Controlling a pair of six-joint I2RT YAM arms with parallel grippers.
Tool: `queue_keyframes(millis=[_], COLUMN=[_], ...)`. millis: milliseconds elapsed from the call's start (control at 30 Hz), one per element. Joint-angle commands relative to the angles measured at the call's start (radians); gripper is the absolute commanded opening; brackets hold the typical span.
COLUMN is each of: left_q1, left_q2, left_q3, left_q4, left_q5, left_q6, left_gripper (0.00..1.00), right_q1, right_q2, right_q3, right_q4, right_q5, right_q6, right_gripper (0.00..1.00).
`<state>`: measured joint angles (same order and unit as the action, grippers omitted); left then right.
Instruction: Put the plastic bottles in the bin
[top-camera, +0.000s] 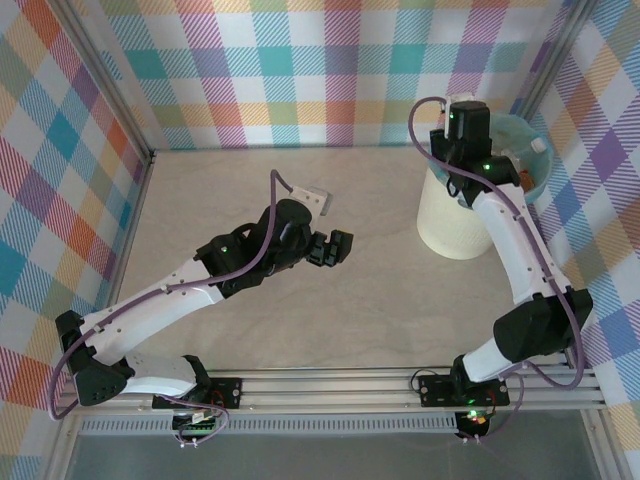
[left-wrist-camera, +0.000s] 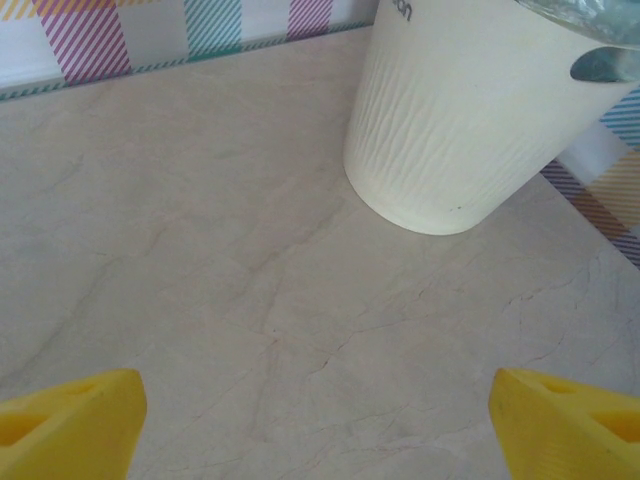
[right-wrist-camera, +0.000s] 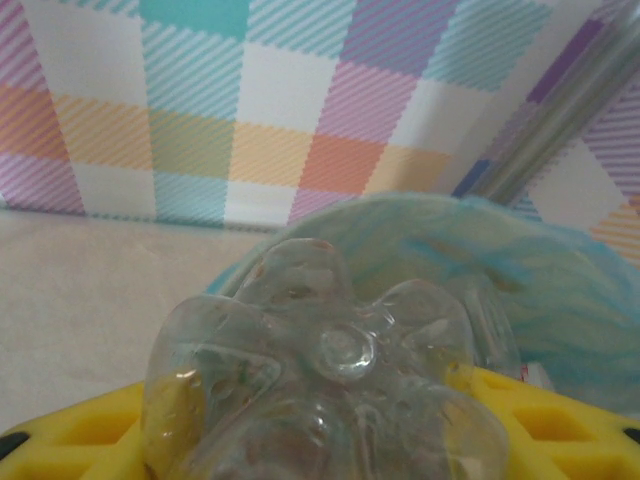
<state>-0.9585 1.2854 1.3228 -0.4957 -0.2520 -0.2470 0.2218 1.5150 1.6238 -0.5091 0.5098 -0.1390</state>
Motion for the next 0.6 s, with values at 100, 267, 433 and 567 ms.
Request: queue_keyframes(millis=[100,267,433,567], left_q1=[0.014,0.014,0.014,0.014], left_q2=[-0.032,-0.03,-0.028,-0.022], left_q3=[-0.019,-0.019,-0.021,-0.014], left_q4=[0.003,0.003,0.008,0.008], left_q5=[-0.003,-0.001,0.002,0.005], left_q6=[-0.014,-0.017,-0.018,-0.02], left_gripper=[0.89,0.89,0.89,0.89], right_q1=[-0.047,-0.075,-0.086,-0.087], right_q2=[-0.052,-0.083,-0.126,-0.194], right_q3=[-0.104,-0.155,-0.134,-0.08], right_q4=[-0.034,-0.024,-0.044,-0.047], right_q5=[0.026,-0.038,-0.111,-0.141], right_q6=[0.138,0.166,0.189,0.224], right_gripper=[0.61,0.65,0.71,0.81])
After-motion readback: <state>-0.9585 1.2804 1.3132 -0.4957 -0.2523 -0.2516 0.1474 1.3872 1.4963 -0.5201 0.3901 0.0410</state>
